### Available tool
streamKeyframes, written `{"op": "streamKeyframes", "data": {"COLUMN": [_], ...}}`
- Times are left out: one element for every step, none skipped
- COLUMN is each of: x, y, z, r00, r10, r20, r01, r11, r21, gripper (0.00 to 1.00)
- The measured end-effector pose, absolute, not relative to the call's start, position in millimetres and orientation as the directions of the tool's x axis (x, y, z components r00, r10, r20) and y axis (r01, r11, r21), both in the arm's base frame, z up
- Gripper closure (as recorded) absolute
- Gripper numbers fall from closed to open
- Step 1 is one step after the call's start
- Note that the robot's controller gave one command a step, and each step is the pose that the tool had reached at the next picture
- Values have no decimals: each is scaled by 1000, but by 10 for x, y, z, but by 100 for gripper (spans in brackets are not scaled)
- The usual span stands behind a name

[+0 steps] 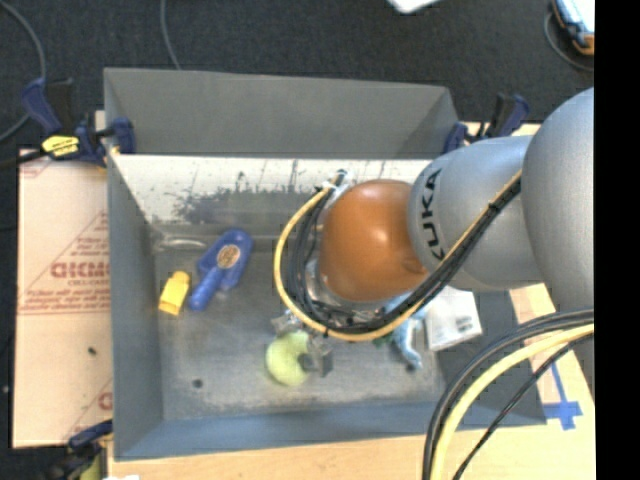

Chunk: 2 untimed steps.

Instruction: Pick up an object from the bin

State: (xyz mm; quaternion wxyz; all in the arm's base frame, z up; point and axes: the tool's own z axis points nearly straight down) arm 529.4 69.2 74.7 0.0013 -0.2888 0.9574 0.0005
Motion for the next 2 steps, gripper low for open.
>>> {"op": "streamKeyframes", "data": {"x": [5460,5453], "y": [745,679], "z": [806,761], "r00": [-825,-814], "r10": [-566,-580], "r20": [-3,-10], "r01": [-566,-580], "r11": [825,814], "r21": [-1,1], "gripper": [100,100]}}
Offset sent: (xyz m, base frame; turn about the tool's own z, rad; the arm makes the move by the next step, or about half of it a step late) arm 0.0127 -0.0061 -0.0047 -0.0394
